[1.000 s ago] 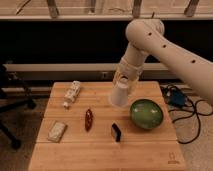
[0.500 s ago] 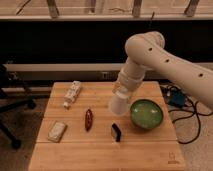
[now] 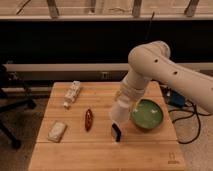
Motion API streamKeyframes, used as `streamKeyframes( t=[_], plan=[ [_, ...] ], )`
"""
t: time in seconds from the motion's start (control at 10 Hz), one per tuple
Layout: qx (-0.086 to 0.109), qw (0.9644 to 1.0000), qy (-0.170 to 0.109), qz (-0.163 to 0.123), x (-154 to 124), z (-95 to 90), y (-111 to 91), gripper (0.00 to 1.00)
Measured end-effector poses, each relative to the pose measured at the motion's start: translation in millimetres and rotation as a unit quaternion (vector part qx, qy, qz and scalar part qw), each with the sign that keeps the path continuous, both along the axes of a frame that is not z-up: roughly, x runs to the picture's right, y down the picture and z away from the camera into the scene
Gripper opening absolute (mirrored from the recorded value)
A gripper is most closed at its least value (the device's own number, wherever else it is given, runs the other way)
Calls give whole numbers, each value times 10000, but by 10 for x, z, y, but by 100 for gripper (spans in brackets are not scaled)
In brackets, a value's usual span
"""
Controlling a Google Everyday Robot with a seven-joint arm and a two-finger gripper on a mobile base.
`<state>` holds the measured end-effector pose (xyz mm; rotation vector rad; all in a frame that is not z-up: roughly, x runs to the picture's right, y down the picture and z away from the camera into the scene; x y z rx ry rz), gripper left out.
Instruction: Place the ceramic cup over the eraser
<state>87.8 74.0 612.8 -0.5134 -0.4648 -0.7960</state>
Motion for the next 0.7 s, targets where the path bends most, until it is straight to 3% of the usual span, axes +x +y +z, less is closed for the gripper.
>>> streamKeyframes(
  t=[0.3,0.7],
  plan=[
    [34,9999,72,-85,-9,21,170,0],
    [-75,9998,94,-169,-76,44,437,0]
  ],
)
